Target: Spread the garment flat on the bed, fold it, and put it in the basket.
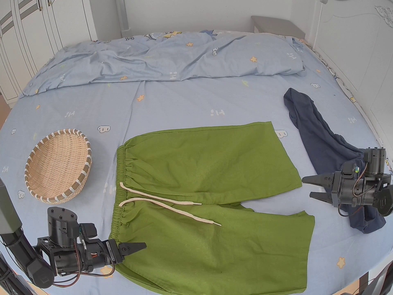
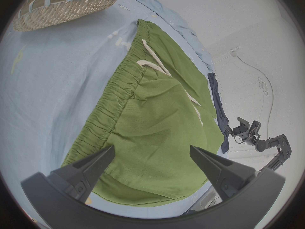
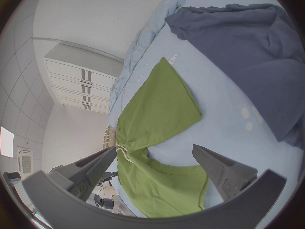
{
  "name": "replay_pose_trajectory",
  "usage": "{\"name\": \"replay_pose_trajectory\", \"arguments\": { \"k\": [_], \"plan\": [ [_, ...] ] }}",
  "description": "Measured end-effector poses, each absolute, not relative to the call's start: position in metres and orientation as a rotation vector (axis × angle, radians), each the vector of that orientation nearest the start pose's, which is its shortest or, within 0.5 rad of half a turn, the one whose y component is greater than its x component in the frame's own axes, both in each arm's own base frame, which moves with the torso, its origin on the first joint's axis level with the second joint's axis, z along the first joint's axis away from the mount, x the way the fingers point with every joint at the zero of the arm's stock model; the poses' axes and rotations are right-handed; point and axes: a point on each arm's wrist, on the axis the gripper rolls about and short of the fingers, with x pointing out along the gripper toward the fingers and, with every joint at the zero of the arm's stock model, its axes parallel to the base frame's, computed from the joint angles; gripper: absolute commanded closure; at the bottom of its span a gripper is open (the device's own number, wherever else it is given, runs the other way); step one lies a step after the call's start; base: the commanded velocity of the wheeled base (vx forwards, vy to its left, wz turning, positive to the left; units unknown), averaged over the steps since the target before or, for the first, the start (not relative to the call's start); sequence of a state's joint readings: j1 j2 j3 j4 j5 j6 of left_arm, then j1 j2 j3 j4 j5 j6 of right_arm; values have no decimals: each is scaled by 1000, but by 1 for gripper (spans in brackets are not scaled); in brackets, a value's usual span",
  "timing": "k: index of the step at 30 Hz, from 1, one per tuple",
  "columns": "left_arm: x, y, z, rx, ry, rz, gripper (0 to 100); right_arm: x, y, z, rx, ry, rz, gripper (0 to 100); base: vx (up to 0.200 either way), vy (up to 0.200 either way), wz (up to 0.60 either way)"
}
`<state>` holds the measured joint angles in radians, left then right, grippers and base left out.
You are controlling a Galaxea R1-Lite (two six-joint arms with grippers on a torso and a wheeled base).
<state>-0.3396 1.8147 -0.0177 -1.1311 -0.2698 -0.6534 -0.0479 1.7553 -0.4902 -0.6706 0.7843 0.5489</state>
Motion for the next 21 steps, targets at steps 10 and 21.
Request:
{"name": "replay_pose_trajectory", "arguments": {
  "k": [10,21],
  "plan": [
    [174,-69,40,-582,846,-346,0,234,-1,82,804,872,451,0,0,0,0],
    [174,-69,39,-580,851,-344,0,233,8,64,815,985,451,0,0,0,0]
  ]
}}
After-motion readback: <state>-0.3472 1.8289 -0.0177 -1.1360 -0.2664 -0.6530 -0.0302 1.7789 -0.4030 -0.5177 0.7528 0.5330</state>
